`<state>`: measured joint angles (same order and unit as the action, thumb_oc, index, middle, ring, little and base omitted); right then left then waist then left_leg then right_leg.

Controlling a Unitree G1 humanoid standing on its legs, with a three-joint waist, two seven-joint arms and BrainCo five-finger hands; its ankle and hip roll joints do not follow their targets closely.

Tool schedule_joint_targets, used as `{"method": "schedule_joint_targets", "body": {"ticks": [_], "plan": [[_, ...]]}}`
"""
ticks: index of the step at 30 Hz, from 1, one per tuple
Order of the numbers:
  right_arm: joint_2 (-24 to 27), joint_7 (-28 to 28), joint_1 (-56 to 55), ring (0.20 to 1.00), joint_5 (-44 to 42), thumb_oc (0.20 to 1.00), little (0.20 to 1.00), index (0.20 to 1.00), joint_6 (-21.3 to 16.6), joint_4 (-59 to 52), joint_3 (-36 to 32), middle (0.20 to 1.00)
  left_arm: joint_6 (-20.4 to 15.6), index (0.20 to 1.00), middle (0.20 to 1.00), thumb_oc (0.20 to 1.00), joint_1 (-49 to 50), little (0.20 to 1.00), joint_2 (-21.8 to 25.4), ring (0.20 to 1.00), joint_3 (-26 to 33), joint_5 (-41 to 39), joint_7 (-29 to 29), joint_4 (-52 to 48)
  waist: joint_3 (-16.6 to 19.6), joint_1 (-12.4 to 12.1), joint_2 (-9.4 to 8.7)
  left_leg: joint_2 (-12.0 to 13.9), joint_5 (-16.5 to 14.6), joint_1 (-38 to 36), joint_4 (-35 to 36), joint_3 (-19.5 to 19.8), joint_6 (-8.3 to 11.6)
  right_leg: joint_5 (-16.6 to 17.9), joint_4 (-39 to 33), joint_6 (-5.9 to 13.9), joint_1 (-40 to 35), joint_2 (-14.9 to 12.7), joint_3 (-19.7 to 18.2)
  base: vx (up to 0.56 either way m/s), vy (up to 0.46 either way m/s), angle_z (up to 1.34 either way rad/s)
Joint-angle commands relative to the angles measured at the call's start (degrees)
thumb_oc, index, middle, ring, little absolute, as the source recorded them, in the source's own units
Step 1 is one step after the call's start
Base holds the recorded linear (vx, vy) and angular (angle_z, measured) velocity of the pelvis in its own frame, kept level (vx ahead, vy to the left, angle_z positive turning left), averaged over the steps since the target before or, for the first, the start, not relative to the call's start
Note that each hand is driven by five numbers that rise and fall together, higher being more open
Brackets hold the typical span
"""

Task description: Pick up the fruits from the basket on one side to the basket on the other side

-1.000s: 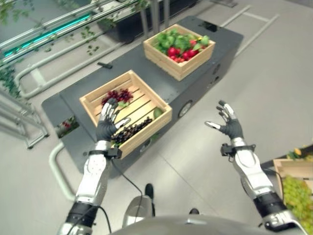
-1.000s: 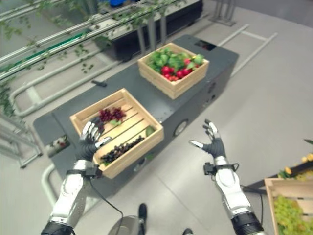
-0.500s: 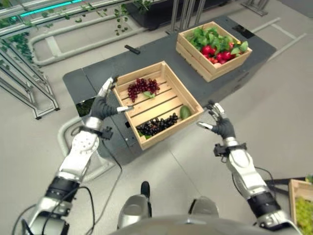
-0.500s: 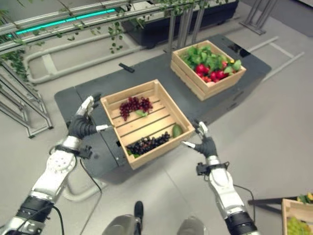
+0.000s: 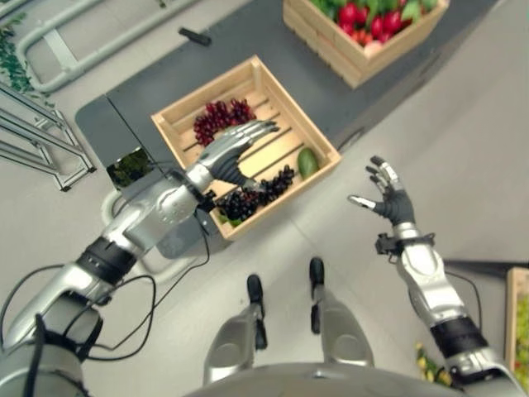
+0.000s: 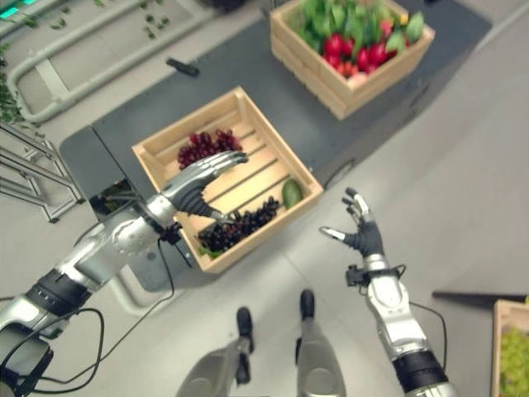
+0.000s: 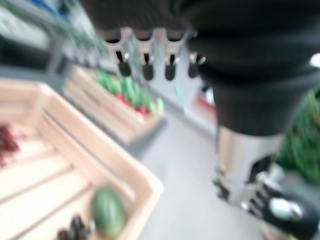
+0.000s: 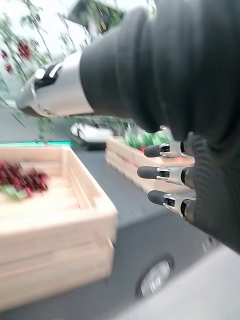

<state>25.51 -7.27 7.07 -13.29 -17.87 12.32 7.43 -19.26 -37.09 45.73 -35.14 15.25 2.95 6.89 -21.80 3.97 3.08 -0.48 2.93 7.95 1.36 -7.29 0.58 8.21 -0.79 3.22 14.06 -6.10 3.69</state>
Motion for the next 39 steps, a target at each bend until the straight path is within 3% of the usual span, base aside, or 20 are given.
{"method": "schedule_joint_targets", "body": {"ticks": [1, 7, 12, 17, 22, 29, 39], "plan": [[1.79, -2.73, 2.60, 1.000, -0.57, 1.000, 1.000, 1.000, -4.29, -3.14, -2.86, 1.000, 0.01, 1.000, 1.000, 1.000, -5.21, 1.000, -0.44, 1.000, 1.40, 1.34, -1.49, 1.35, -2.27, 0.11, 0.74, 0.98, -3.19, 4.13, -6.32, 4.40, 2.41, -5.49, 9.00, 5.36, 3.21, -3.26, 0.59, -0.07, -0.029, -0.18], [1.82, -4.84, 3.12, 1.000, 0.11, 1.000, 1.000, 1.000, -4.83, -2.30, -4.85, 1.000, 2.87, 1.000, 1.000, 1.000, -4.34, 1.000, -3.33, 1.000, 2.05, 6.33, 1.12, 8.81, -5.05, 0.96, 2.63, 1.47, -1.98, 6.02, -4.99, 3.47, 2.89, -5.34, 9.06, 5.34, 6.34, -2.95, 0.15, -0.04, -0.032, -0.11], [2.44, -5.60, 2.12, 1.000, 2.61, 1.000, 1.000, 1.000, -4.67, -1.82, -5.57, 1.000, 6.25, 1.000, 1.000, 1.000, -3.13, 1.000, -2.68, 1.000, 6.06, 12.82, 3.27, 10.95, -7.99, 1.33, 4.27, 1.91, -1.28, 8.52, -4.88, 2.90, 3.25, -5.63, 9.91, 4.95, 9.61, -2.83, -0.27, -0.03, -0.030, -0.06], [1.87, -5.58, 1.26, 1.000, 3.15, 1.000, 1.000, 1.000, -4.53, -1.09, -6.22, 1.000, 8.13, 1.000, 1.000, 1.000, -1.31, 1.000, -2.53, 1.000, 11.01, 13.48, 5.16, 10.37, -8.00, 0.93, 5.08, 1.91, -1.07, 9.89, -4.53, 3.09, 3.42, -5.83, 10.55, 4.63, 11.60, -2.80, -0.13, 0.01, -0.022, -0.05], [1.41, -5.36, 1.14, 1.000, 3.63, 1.000, 1.000, 1.000, -4.42, -0.61, -5.96, 1.000, 8.46, 1.000, 1.000, 1.000, 2.31, 1.000, -3.81, 1.000, 17.93, 11.47, 8.68, 9.06, -8.00, 0.67, 5.20, 1.79, -1.05, 9.69, -4.12, 3.29, 3.48, -6.12, 10.62, 4.28, 11.51, -2.80, -0.16, 0.01, -0.002, -0.01], [1.29, -4.95, 1.97, 1.000, 2.68, 1.000, 1.000, 1.000, -4.41, 0.08, -5.55, 1.000, 9.61, 1.000, 1.000, 1.000, 4.93, 1.000, -3.71, 1.000, 21.15, 12.76, 10.25, 8.48, -8.00, 0.28, 5.01, 1.55, -1.19, 10.06, -3.96, 3.65, 3.45, -6.13, 10.45, 4.16, 11.67, -3.03, 0.20, 0.00, 0.000, 0.00], [1.38, -4.98, 2.53, 1.000, 2.51, 1.000, 1.000, 1.000, -3.92, 0.66, -5.09, 1.000, 9.09, 1.000, 1.000, 1.000, 5.25, 1.000, -3.18, 1.000, 18.15, 15.44, 7.45, 6.99, -8.00, 0.39, 4.94, 1.22, -1.50, 11.49, -4.45, 3.84, 3.28, -6.17, 10.62, 4.16, 12.83, -3.36, 0.05, 0.00, 0.005, 0.03]]}}
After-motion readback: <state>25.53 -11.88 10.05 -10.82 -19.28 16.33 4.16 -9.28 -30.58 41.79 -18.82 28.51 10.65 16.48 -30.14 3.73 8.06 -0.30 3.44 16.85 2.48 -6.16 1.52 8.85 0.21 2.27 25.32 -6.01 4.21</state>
